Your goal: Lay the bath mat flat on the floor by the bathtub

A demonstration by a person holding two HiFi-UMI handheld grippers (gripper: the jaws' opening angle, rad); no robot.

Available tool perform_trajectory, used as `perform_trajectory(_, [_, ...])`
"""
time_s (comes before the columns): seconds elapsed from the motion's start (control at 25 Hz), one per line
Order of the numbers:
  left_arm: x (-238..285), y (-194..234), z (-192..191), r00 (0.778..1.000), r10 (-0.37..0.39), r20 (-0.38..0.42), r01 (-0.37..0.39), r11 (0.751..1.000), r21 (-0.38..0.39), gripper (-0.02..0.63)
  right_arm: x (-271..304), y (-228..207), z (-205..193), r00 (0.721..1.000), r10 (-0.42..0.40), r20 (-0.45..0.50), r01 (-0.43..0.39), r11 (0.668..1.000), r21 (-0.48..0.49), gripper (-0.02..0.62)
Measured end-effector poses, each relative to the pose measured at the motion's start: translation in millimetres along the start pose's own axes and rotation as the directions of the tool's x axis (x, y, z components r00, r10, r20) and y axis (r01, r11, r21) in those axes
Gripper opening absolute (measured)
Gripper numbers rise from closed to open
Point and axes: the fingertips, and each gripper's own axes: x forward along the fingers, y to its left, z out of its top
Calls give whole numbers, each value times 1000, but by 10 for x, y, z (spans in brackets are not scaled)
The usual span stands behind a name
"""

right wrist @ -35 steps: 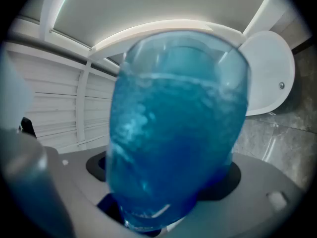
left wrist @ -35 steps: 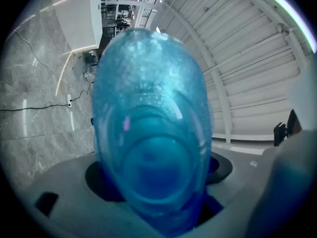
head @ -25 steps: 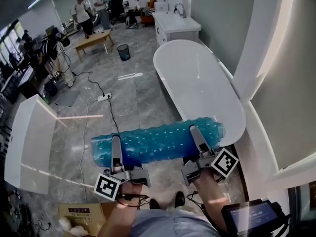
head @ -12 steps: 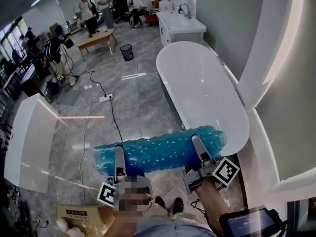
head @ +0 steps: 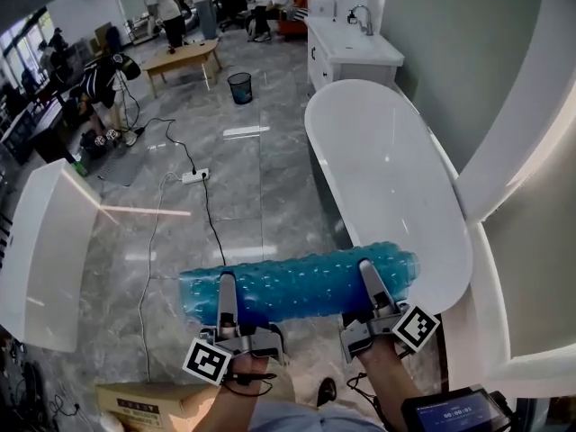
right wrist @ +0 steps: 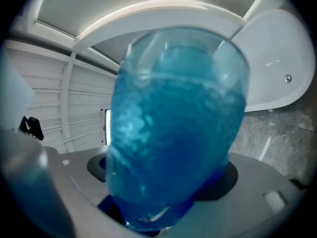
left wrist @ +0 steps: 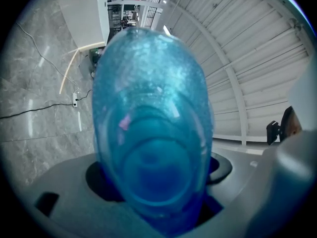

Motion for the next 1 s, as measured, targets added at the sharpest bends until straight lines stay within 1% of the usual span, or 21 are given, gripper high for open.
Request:
perform_trajectory(0.16, [581, 288, 444, 1000, -19, -21, 19, 1000, 10, 371, 702, -113, -155, 1000, 4, 21, -4, 1000, -14, 406])
perform_trajectory(0.28, [1078, 641, 667, 1000, -4, -26, 4, 1000, 2, 371, 1303, -321, -186, 1000, -7, 20, 7, 1000, -10, 403])
perform_trajectory(0.36, [1322, 774, 818, 1000, -2, -30, 2, 1000, 4, 371, 1608, -374, -226, 1000, -9, 21, 9, 1000, -6, 403])
perform_trajectory(0.52, [1631, 634, 1152, 999, -24, -30, 25, 1000, 7, 371, 1987, -124, -317, 1000, 7, 24, -6, 1000, -21, 403])
perform_trajectory(0.6, [1726, 591, 1275, 999, -22, -24, 22, 1000, -1, 371, 2129, -15, -367, 1000, 9, 20, -9, 1000, -19, 403])
perform_trajectory(0.84, [1916, 514, 1485, 999, -44, -13, 44, 999, -21, 371, 2384, 193, -423, 1000, 21, 13, -20, 999, -44, 403])
perform_trajectory(1.0, [1991, 480, 1604, 999, -41, -7, 41, 999, -33, 371, 2516, 313, -470, 1000, 22, 7, -22, 998, -52, 403])
